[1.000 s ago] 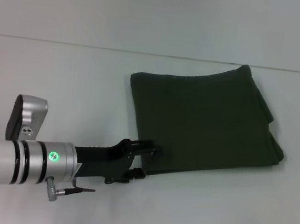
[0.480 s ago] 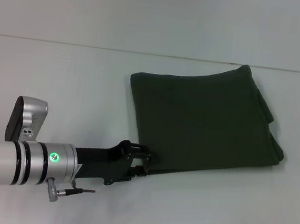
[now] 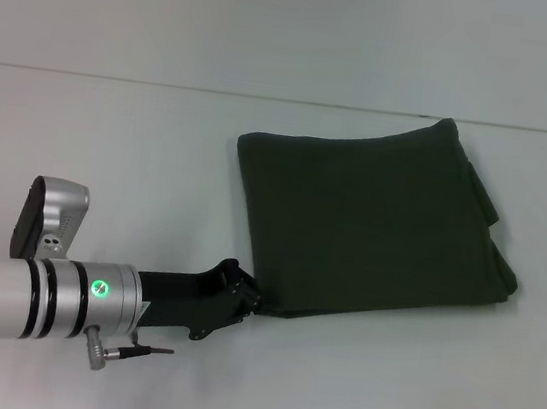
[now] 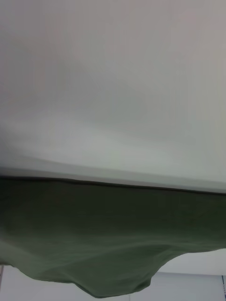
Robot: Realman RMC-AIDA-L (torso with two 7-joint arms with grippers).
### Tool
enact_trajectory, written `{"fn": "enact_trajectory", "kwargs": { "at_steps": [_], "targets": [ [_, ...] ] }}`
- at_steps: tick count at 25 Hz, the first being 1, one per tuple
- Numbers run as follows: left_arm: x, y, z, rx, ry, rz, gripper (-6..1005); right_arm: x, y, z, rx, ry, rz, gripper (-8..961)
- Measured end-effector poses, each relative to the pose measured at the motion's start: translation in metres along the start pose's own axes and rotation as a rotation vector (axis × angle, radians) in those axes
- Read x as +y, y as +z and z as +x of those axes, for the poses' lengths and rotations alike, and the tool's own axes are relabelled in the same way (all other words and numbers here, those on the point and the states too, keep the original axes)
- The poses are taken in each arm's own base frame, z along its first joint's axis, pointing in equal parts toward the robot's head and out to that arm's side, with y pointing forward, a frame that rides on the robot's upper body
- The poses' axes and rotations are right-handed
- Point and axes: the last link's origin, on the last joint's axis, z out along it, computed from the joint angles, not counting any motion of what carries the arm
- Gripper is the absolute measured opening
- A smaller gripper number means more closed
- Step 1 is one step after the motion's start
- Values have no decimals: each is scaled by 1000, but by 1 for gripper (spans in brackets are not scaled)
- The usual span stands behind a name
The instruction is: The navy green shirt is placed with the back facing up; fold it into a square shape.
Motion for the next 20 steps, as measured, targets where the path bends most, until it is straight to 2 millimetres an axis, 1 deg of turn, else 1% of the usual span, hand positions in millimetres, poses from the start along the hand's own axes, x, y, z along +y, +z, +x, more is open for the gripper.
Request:
{"fn": "enact_trajectory", "kwargs": {
  "at_steps": [3, 6, 9, 15, 20],
  "targets": [
    [-1, -1, -1, -2, 3, -1, 153, 0, 0, 0, 0, 2, -1, 851],
    [-1, -2, -1, -6, 6, -5, 82, -1, 0, 2, 2, 9, -1, 851],
    [-6, -9, -3, -1, -3, -13, 12, -1, 0, 1, 0, 11, 0, 851],
    [-21, -32, -6, 35, -42, -36, 13, -1, -1, 1, -10, 18, -4, 850],
    [-31, -47, -10, 57, -74, -57, 12, -1, 1, 2, -10, 23, -5, 850]
  ]
}}
